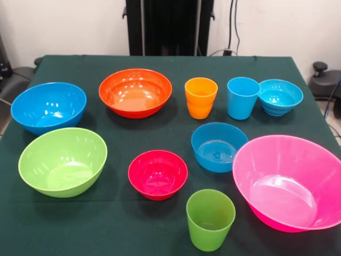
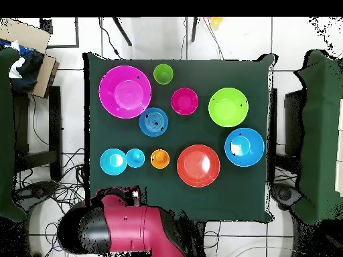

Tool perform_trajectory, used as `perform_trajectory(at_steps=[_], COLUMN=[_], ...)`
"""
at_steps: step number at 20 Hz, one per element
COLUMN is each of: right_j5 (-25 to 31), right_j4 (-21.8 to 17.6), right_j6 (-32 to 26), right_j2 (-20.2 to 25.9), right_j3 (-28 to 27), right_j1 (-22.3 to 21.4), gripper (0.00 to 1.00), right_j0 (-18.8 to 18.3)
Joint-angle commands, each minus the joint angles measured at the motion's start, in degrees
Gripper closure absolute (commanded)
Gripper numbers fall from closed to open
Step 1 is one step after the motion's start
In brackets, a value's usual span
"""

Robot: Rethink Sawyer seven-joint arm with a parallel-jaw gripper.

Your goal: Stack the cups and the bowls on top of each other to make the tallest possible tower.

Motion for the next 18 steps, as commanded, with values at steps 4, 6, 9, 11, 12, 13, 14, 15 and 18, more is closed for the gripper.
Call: perform_trajectory(at_steps=[4,6,9,11,12,13,14,15,18], right_j5=[3.85,3.67,3.53,3.42,3.29,3.19,3.22,3.27,3.19], right_j4=[-3.38,-3.37,-3.47,-3.50,-3.52,-3.47,-3.52,-3.53,-3.60], right_j6=[5.71,5.66,5.89,5.98,5.99,5.93,5.89,5.83,5.97], right_j2=[1.16,1.23,1.11,1.11,1.11,1.17,1.15,1.18,1.11], right_j3=[-0.72,-0.71,-0.68,-0.72,-0.66,-0.58,-0.60,-0.65,-0.63], right_j1=[3.45,3.55,3.64,3.81,3.83,3.87,3.85,3.86,3.86], gripper=[0.00,0.00,0.00,0.00,0.00,0.00,0.00,0.00,0.00], right_j0=[-0.34,-0.43,-0.26,-0.24,-0.23,-0.31,-0.29,-0.32,-0.18])
